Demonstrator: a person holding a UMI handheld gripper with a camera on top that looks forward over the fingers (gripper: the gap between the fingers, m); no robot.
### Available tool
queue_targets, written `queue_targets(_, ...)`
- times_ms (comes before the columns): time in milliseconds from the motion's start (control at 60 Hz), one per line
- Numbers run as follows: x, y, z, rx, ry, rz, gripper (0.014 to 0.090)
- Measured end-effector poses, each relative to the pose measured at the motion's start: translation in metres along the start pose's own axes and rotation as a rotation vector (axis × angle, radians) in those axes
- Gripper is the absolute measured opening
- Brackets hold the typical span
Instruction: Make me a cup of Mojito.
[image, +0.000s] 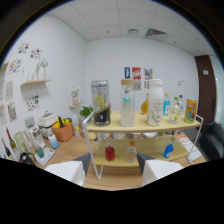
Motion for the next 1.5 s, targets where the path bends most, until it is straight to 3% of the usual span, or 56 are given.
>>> queue_targets(150, -0.025, -0.066, 0.036, 0.099, 0.005, 0.025, 0.0865)
queue_targets(167, -0.028, -0.072, 0.042, 0.107, 0.008, 0.023, 0.0824)
queue_targets(183, -0.030, -0.077, 0.047, 0.114, 0.010, 0.020, 0.0862)
queue_targets(250, -0.036, -0.094, 0.066, 0.136, 0.021, 0.017, 0.0864)
queue_targets(467, -0.039, -0.117, 0.124, 0.141, 0.069, 0.030, 0.0859)
queue_targets(533, -0.035, -0.119, 0.137, 0.138, 0.097, 0.024, 0.0818)
queue_targets(650, -0.032, -0.125, 0.149, 0.148, 0.112, 0.040, 0.0653)
queue_targets(717, -0.033, -0.132, 0.149, 0.168, 0.116, 0.040, 0.0541)
queue_targets(1083, -0.035, -0.130, 0.138, 0.159, 0.104, -0.020, 0.0511)
queue_targets(1367, -0.035, -0.123, 0.054, 0.240, 0.026, 0.021, 0.0508)
queue_targets(1500, -0.017, -0.082, 0.026, 0.224, 0.022, 0.034, 0.0506)
